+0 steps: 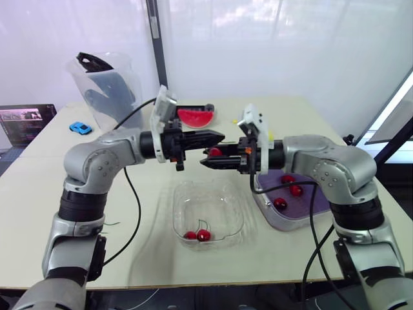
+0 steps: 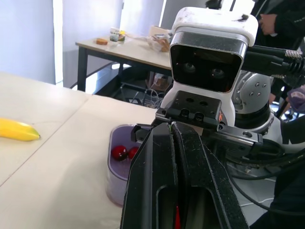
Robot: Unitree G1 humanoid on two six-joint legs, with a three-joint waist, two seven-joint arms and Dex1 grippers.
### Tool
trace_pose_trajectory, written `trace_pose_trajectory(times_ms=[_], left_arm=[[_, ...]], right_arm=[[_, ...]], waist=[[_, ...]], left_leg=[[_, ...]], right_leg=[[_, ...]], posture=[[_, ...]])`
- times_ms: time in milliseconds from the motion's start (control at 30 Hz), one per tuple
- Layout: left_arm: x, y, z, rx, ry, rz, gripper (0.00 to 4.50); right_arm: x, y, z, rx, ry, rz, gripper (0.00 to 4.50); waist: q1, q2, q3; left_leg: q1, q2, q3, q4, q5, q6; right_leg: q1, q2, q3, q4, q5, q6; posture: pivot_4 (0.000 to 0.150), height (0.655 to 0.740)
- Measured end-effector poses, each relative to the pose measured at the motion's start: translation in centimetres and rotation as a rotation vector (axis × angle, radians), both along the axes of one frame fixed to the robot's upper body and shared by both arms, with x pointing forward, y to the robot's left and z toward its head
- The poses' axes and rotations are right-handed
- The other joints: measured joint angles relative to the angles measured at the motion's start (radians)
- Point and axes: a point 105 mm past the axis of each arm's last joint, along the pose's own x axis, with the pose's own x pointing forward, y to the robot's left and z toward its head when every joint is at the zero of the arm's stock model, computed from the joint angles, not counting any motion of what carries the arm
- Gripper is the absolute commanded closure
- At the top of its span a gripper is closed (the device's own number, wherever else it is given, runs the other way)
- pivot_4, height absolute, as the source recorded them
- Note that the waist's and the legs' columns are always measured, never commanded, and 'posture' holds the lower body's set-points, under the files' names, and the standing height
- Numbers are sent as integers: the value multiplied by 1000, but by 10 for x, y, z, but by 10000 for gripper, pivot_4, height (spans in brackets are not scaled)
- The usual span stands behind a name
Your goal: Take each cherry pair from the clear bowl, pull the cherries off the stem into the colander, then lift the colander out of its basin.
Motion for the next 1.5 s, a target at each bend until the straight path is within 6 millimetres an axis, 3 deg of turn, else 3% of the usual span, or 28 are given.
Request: trace_pose_trajectory(times_ms=[733, 900, 1133, 1233, 1400, 1500], left_arm=[[4, -8, -9, 24, 28, -3, 45000], [4, -2, -2, 0, 6, 11, 45000], [4, -3, -1, -2, 3, 10, 45000], [4, -2, -1, -2, 2, 11, 45000], [5, 2, -2, -5, -2, 29, 45000], [6, 2, -4, -10, -7, 40, 45000]], right_arm=[[3, -24, -11, -90, 4, -82, 33773], [8, -37, -33, -149, 81, -138, 33773], [10, -49, -31, -169, 81, -167, 33773], [13, -71, -24, -205, 57, -218, 33773], [22, -144, -4, -404, -56, -426, 33773], [24, -169, -17, -509, -40, -470, 33773]], waist=[[1, 0, 0], [1, 0, 0], [1, 0, 0], [5, 0, 0], [7, 0, 0], [-1, 0, 0]], left_leg=[[0, 0, 0, 0, -1, 1], [0, 0, 0, 0, -1, 1], [0, 0, 0, 0, -1, 1], [0, 0, 0, 0, -1, 2], [0, -1, 1, 0, -1, 2], [0, 0, 1, 0, -1, 2]], right_leg=[[0, 0, 0, 0, 0, 0], [0, 0, 0, 0, 0, 0], [0, 0, 0, 0, 0, 0], [1, 0, 0, -1, 0, 0], [0, -1, 0, -1, 0, 0], [1, 1, 0, -1, 0, 0]], posture=[[1500, 7400], [1500, 7400], [1500, 7400], [1500, 7400], [1500, 7400], [1500, 7400]])
